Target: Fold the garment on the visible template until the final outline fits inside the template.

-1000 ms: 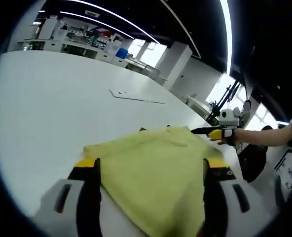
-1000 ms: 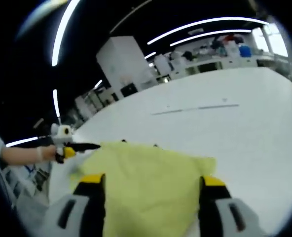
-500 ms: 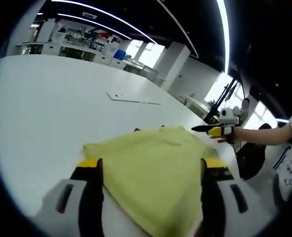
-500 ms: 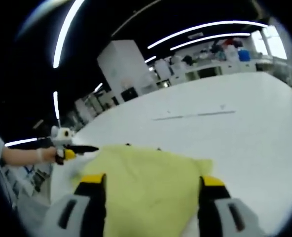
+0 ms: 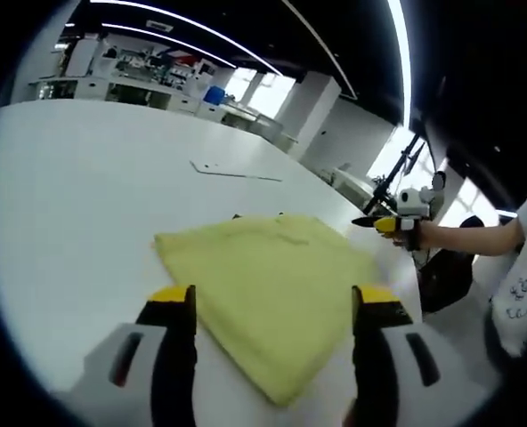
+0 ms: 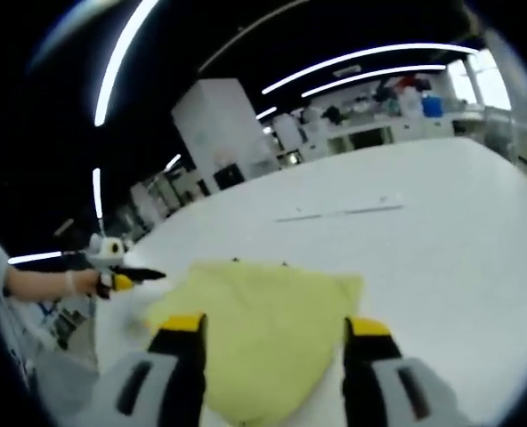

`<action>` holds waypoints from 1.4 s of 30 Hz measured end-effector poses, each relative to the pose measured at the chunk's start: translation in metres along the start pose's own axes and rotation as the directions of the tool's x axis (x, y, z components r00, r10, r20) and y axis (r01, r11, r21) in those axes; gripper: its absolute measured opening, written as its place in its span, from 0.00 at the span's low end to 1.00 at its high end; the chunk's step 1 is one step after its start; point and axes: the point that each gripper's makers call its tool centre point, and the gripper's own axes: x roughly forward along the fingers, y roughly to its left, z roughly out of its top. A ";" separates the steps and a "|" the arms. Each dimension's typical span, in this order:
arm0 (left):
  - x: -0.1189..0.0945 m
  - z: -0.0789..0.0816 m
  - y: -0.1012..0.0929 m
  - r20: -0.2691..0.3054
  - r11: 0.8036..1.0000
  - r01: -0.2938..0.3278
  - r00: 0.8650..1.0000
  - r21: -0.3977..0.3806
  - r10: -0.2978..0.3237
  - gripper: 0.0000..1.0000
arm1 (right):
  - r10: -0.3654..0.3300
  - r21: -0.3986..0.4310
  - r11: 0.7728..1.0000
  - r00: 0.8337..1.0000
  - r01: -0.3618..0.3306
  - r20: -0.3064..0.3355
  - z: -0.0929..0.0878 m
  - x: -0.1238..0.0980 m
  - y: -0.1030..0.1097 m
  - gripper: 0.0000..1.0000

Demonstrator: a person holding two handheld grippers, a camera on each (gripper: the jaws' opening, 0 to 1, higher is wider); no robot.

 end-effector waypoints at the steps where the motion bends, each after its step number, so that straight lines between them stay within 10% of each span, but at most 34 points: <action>1: -0.003 -0.002 0.001 -0.004 1.000 -0.001 1.000 -0.001 0.001 0.64 | -0.001 0.007 1.000 1.000 0.001 0.008 0.000 -0.004 0.001 0.57; 24: -0.045 -0.059 -0.022 -0.056 0.998 -0.050 0.997 -0.043 0.048 0.43 | -0.010 0.014 1.000 0.998 0.011 -0.069 -0.046 -0.035 0.011 0.38; 42: -0.041 -0.086 0.012 -0.069 0.990 -0.115 0.992 -0.081 0.109 0.23 | 0.004 0.003 1.000 0.985 -0.004 -0.171 -0.091 -0.040 0.018 0.20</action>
